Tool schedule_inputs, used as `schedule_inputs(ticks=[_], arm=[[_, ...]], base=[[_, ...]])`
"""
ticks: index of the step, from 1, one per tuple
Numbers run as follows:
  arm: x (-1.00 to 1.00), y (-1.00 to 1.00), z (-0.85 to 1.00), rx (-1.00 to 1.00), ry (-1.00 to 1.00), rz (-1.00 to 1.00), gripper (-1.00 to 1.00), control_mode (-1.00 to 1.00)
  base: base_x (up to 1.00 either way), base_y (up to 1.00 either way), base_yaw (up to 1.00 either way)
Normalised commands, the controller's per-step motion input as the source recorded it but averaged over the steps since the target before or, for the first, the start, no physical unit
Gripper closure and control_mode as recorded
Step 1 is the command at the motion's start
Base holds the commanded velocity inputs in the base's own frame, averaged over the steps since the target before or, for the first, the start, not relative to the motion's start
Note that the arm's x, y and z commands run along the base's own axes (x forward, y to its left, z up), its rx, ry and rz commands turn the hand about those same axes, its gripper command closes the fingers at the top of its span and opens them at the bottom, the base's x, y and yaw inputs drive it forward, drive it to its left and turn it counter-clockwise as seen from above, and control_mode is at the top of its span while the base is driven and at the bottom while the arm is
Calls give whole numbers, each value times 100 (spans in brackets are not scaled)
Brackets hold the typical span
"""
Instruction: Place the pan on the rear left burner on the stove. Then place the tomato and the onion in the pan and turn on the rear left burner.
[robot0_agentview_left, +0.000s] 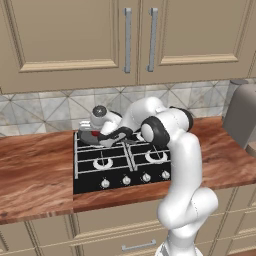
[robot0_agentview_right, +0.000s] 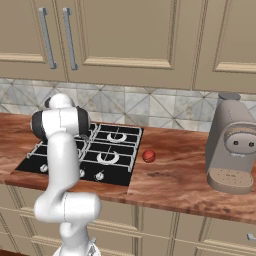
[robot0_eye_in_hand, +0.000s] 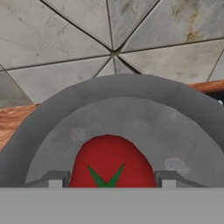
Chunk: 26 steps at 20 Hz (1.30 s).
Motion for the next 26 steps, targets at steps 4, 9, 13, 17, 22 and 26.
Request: schedule_inputs(ticks=[4,9,13,17,22,26], arm=[[0,0,0,0,0,0,-100,-100],[0,0,0,0,0,0,-100,-100],[0,0,0,0,0,0,-100,-100],[0,0,9,0,0,0,-100,-100],[-11,0,16,0,0,0,-100,-100],[-29,0,21,0,0,0,-100,-100]], base=[[0,0,0],[0,0,0],[0,0,0],[0,0,0],[0,0,0],[0,0,0]])
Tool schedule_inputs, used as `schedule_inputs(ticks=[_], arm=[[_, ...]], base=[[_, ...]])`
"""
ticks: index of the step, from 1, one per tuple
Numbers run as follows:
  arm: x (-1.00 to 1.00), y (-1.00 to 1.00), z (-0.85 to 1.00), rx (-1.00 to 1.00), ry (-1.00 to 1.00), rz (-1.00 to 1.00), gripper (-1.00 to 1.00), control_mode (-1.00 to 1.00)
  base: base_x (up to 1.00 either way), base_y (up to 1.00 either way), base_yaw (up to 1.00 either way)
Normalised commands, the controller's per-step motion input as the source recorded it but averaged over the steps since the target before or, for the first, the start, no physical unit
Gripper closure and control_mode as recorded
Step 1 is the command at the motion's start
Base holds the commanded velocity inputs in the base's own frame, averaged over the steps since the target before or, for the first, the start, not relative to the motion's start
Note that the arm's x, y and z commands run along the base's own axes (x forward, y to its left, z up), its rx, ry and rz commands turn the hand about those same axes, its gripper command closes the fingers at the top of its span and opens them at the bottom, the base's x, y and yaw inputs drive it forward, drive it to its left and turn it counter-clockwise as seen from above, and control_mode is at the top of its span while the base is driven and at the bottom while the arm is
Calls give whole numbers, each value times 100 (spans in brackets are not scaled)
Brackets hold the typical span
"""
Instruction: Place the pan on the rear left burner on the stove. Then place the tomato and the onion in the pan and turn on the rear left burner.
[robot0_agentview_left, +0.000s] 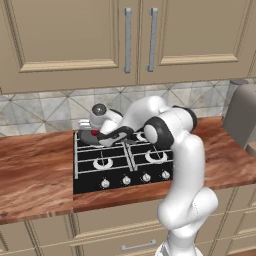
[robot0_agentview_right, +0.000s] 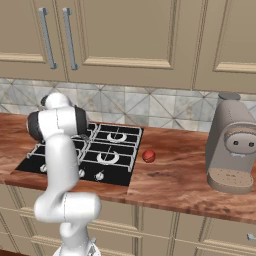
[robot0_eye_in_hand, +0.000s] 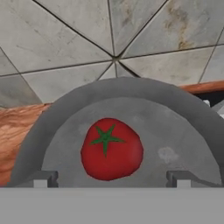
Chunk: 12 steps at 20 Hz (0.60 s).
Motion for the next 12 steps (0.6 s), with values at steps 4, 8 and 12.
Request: schedule_inputs(ticks=[4,8,12], arm=[[-42,0,10,0,0,0,-100,-100],[-54,0,11,0,0,0,-100,-100],[-64,0,13,0,-1,0,-100,-100]], base=[[0,0,0],[0,0,0],[0,0,0]])
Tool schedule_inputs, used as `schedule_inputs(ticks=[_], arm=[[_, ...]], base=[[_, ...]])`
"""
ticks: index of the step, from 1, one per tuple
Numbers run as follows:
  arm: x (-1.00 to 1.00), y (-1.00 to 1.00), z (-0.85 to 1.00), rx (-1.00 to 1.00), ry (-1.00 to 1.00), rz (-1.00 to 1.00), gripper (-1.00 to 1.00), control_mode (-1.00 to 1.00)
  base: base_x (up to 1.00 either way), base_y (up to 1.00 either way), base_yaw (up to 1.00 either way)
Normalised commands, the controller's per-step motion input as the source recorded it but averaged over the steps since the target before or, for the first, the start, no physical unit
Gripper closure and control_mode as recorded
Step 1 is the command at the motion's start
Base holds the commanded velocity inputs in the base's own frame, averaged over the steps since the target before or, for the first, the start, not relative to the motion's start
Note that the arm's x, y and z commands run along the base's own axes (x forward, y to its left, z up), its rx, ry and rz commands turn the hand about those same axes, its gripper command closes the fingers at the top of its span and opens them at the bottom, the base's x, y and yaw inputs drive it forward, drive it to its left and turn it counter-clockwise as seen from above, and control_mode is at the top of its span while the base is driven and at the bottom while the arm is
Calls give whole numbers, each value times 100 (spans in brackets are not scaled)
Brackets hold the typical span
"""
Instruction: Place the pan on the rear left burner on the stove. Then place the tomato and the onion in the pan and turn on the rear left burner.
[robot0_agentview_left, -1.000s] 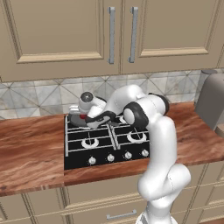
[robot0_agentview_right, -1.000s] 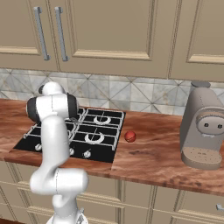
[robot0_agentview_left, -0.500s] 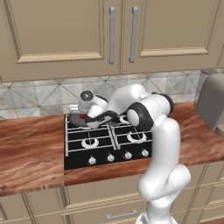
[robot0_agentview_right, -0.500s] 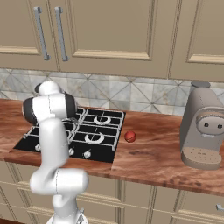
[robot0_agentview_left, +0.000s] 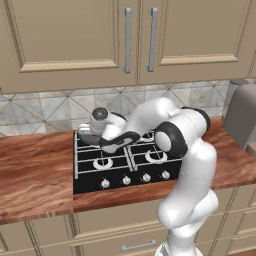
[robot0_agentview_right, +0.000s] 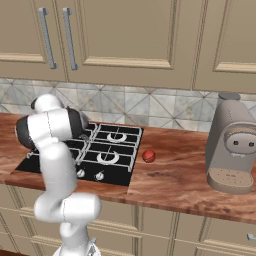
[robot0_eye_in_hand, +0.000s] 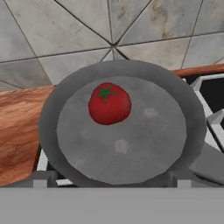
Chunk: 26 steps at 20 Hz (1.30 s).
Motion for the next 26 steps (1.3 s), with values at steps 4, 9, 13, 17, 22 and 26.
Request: schedule_inputs(ticks=[4,9,13,17,22,26], arm=[[-45,0,24,0,-8,-1,-100,-100],[-55,-8,19,0,-7,-5,-100,-100],[-43,-20,8,0,-4,-9,-100,-100],[-48,-25,0,0,-2,-5,-100,-100],[-47,-37,0,0,0,-4,-100,-100],[-50,-41,1,0,0,-2,-100,-100]], base=[[0,0,0],[0,0,0],[0,0,0],[0,0,0],[0,0,0],[0,0,0]])
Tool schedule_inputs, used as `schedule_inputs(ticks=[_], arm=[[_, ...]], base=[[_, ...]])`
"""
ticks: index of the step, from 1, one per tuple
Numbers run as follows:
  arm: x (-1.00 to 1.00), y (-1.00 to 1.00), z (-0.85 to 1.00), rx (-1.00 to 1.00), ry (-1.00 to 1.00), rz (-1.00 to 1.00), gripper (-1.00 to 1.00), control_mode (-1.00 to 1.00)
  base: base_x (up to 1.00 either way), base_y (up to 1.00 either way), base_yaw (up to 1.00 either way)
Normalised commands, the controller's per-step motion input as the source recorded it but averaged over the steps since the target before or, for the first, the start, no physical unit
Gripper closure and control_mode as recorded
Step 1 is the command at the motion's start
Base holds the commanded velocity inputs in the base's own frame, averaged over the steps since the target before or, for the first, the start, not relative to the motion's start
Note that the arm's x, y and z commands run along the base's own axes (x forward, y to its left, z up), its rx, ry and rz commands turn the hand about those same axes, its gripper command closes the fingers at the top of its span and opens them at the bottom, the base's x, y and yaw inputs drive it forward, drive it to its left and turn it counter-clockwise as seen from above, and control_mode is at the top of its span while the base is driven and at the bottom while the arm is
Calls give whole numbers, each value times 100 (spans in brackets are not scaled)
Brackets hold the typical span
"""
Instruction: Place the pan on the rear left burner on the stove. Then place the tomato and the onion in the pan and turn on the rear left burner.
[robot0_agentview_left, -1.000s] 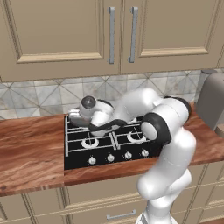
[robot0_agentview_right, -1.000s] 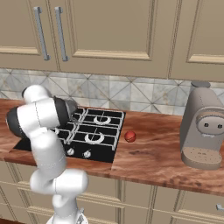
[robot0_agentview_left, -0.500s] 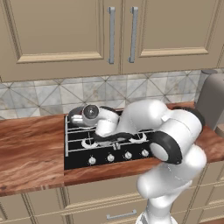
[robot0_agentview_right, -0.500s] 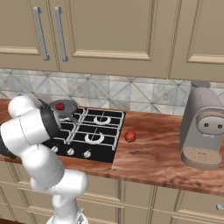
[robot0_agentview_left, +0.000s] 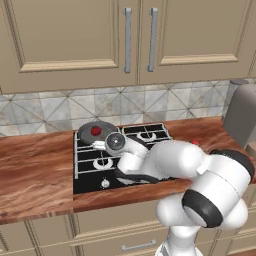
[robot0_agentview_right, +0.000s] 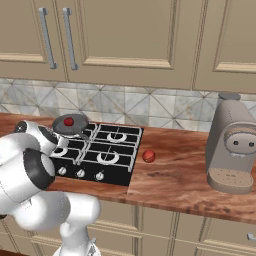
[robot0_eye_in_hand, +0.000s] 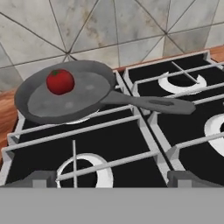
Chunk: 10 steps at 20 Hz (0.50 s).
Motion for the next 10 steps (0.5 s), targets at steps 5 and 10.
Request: schedule_inputs(ticks=[5,10], arm=[[-25,-58,17,1,0,0,-100,-100],[-4,-64,26,1,6,-1,-100,-100]], base=[[0,0,0],[0,0,0]])
